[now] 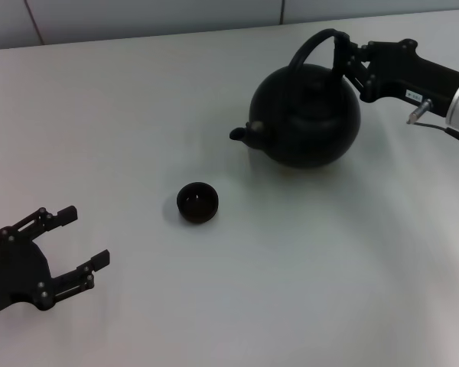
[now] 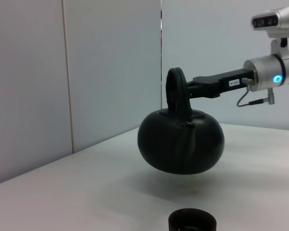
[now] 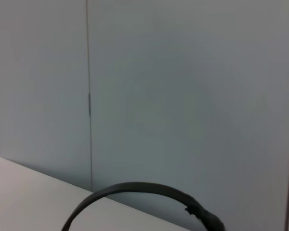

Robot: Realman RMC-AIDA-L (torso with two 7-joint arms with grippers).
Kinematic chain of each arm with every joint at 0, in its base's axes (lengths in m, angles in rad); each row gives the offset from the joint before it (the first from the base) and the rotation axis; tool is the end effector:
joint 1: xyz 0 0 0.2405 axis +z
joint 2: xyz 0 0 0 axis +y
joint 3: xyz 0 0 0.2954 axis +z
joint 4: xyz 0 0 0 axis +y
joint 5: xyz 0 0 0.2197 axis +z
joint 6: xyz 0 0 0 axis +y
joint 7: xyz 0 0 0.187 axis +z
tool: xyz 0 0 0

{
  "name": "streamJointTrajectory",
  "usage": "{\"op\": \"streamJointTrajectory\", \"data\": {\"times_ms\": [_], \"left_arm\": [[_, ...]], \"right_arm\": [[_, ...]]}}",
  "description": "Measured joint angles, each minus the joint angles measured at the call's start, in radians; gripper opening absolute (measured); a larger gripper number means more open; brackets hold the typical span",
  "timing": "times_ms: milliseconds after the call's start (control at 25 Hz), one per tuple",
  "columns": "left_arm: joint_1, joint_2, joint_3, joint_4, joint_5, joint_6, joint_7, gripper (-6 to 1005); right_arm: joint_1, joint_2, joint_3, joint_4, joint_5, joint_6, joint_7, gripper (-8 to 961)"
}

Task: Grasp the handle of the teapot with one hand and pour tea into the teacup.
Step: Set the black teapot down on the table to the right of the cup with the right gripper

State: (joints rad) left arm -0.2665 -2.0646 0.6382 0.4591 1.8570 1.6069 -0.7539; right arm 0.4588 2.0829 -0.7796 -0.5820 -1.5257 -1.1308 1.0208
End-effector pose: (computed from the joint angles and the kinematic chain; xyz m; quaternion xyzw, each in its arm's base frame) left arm -0.3561 0.2755 -0.0618 -0.9248 -0.1150 -0.2691 0.2431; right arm 0.3178 0.4251 -0.0223 -0.8606 0.1868 0.2617 0.3950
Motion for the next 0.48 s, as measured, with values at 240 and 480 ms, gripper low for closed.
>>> {"op": "streamJointTrajectory", "data": {"times_ms": [240, 480], "left_arm": [[0.0, 0.0, 0.0, 0.003, 0.001, 0.001, 0.001, 796], [-0.002, 0.0, 0.001, 0.004, 0.001, 0.001, 0.002, 796]], "right_arm": [[-0.024, 0.0, 0.001, 0.004, 0.001, -0.002, -0.007, 88], [-0.03, 0.0, -0.002, 0.007, -0.006, 0.009, -0.012, 115]]}}
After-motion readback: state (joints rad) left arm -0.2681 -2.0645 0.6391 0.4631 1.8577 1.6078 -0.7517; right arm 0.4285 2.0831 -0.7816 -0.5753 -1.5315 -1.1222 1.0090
